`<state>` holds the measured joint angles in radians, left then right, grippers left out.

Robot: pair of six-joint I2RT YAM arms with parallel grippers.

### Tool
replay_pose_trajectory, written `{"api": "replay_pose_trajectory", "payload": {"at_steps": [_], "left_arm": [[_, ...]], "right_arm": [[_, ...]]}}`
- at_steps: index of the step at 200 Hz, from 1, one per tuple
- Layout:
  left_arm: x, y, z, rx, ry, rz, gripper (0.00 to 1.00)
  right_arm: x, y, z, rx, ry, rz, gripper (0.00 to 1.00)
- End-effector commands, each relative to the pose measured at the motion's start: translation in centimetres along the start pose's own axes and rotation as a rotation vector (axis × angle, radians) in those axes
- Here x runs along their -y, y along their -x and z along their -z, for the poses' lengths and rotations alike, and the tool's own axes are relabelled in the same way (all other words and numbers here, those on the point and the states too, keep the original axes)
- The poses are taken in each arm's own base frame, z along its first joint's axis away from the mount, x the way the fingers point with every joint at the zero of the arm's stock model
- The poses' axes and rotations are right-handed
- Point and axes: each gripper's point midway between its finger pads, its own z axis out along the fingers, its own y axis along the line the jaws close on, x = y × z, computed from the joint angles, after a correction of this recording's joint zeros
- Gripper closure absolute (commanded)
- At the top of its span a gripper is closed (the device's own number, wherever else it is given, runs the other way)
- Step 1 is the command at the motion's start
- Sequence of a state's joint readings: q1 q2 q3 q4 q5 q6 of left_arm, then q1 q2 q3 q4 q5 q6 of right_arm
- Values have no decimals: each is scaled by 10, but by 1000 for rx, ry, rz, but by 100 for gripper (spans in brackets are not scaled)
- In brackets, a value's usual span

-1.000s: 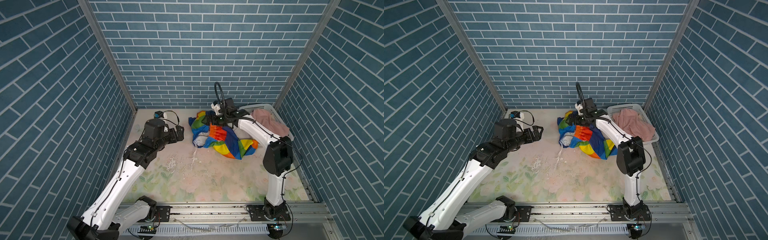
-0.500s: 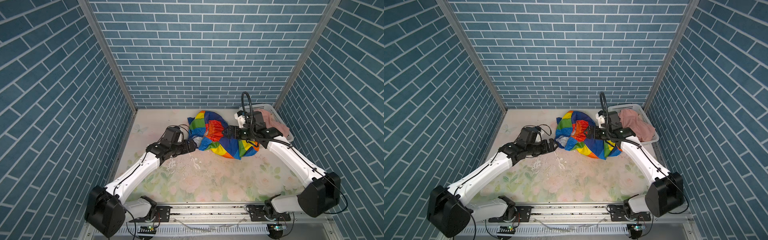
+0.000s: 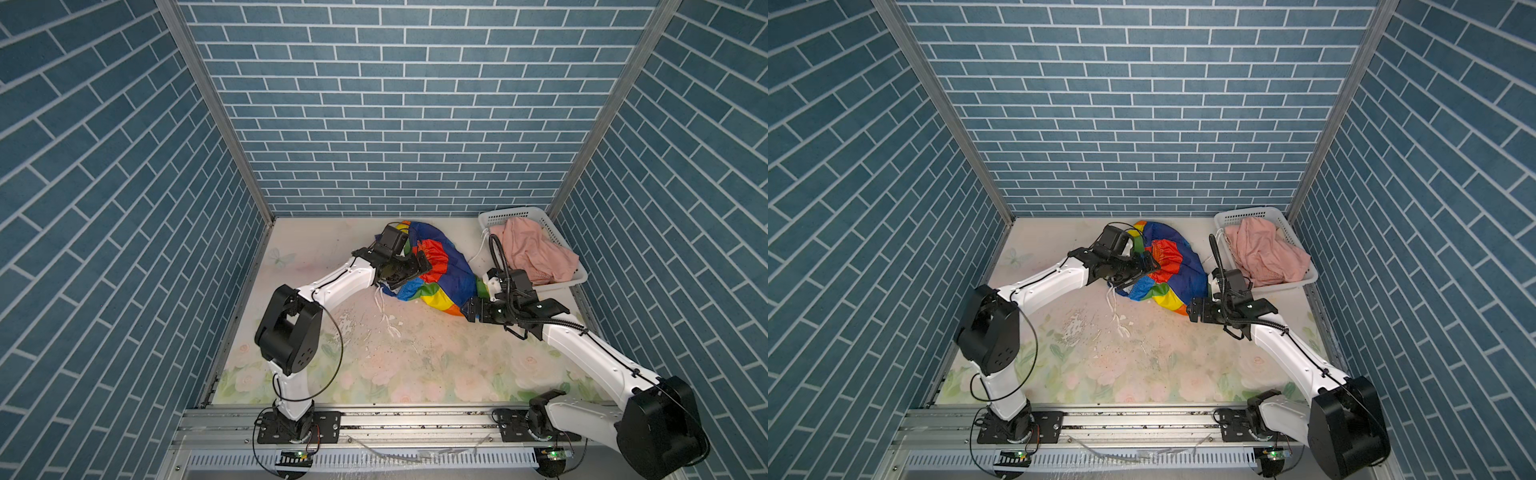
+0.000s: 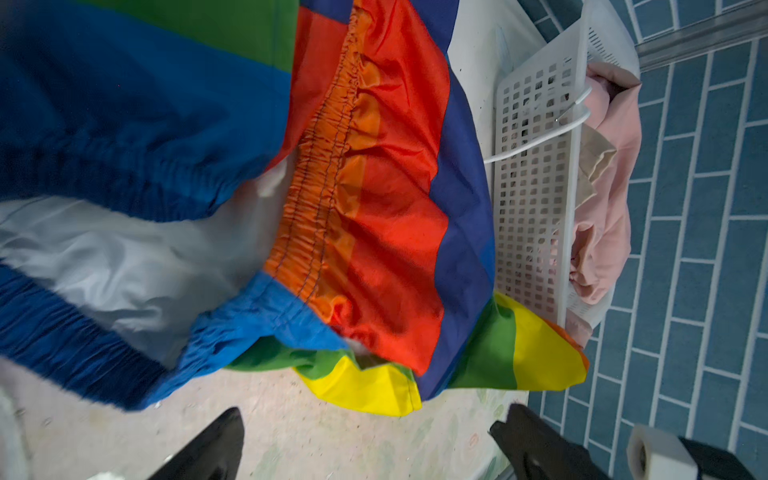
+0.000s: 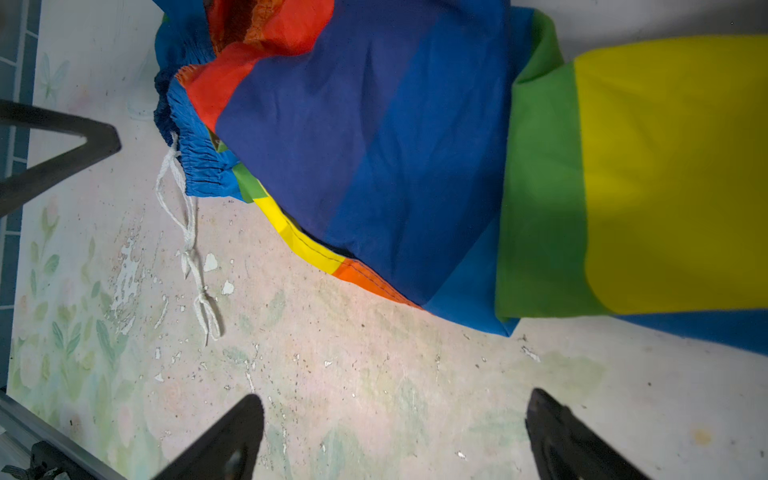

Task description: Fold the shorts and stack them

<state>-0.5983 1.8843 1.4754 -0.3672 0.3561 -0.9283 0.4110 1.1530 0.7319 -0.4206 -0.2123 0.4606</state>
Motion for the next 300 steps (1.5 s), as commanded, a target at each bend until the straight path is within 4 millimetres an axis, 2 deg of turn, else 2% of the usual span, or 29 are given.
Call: {"api": "replay_pose_trajectory", "payload": {"at_steps": [1,19,50,59,84,125,145,172,191,204,217,235,246,262,274,300], "left_arm": [[-7,-3,-18,-50,49,33,0],[-18,4,-34,-61,104,29,0],[-28,16,-46,-60,145,34,2],[-32,18,-49,-65,144,47,6],[-37,22,-55,-109,117,74,23],[-60,33,-56,-82,171,61,26],[-57,36,-64,-88,154,47,45],[-47,39,-72,-101,102,44,82],[-37,41,-67,-104,74,25,97],[-26,48,-53,-90,61,-9,100],[-13,62,-25,-48,53,-55,100],[0,88,34,40,61,-107,100],[1,107,73,90,57,-110,100],[-4,122,121,138,63,-107,100],[-14,127,150,161,83,-106,100],[-43,129,188,221,125,-81,100]], "right_arm": [[6,7,2,59,-14,-16,1],[13,4,0,54,-26,-21,1],[18,3,-2,58,-28,-26,1],[20,3,-1,63,-33,-28,1],[32,-2,-3,64,-51,-48,1],[41,-6,-5,83,-59,-73,2],[42,-6,-5,86,-65,-76,2],[43,-4,-3,94,-72,-75,2],[45,-4,1,106,-82,-74,2],[46,-3,3,113,-87,-76,2],[45,-2,6,121,-87,-75,2],[44,2,10,132,-87,-74,2],[43,5,12,138,-88,-71,2],[41,11,13,151,-84,-74,2],[40,17,12,164,-79,-87,2],[37,34,5,207,-56,-171,2]]}}
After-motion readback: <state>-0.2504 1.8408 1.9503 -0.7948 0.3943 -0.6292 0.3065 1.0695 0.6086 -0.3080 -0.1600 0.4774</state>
